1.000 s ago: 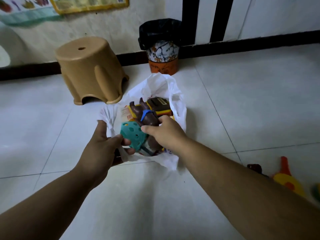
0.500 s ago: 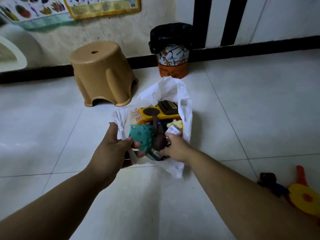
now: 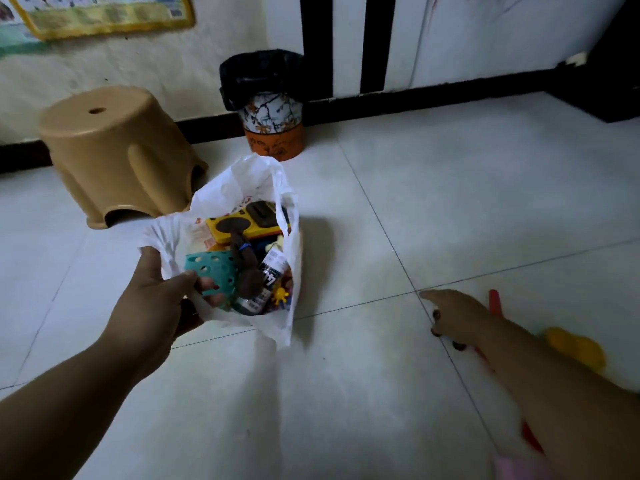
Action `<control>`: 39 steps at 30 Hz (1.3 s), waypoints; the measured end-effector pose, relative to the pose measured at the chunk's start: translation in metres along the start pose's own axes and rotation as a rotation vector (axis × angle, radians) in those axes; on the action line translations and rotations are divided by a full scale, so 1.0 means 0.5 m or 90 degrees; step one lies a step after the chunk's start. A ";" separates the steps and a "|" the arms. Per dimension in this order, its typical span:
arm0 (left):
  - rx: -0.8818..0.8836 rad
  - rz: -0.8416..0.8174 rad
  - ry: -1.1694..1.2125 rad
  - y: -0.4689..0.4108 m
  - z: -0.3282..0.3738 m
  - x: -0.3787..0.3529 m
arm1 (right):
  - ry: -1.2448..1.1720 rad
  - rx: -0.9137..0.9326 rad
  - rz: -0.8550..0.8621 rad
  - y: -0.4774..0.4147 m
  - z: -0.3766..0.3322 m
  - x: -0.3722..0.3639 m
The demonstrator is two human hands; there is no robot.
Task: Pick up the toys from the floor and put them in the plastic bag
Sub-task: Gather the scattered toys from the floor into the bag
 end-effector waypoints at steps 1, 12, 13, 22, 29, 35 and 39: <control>0.001 0.000 0.002 -0.001 -0.001 0.000 | 0.021 -0.030 -0.013 0.002 0.033 -0.028; -0.011 -0.010 -0.018 -0.016 -0.005 0.005 | -0.087 -0.081 0.160 -0.006 0.057 -0.048; -0.014 -0.012 -0.022 -0.018 -0.006 0.006 | -0.102 -0.082 0.205 -0.005 0.062 -0.029; -0.022 -0.015 -0.035 -0.022 -0.008 -0.006 | -0.223 -0.362 0.122 -0.034 0.261 -0.033; -0.016 -0.011 -0.024 -0.013 -0.003 -0.012 | -0.275 -0.234 0.019 -0.046 0.171 -0.083; -0.010 -0.011 -0.027 -0.001 -0.002 -0.019 | -0.267 -0.134 0.022 -0.031 0.052 -0.112; 0.004 0.005 -0.025 0.003 -0.001 -0.006 | -0.251 -0.066 -0.028 -0.011 -0.002 -0.131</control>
Point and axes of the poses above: each hand's wrist, its own y-axis away from the middle knuckle, its own x-axis out of the back of the hand, z = x × y, the point moved 9 cm from there along -y, towards the middle knuckle, and after that the axes turned 6 degrees about -x, right-handed, at the moved point
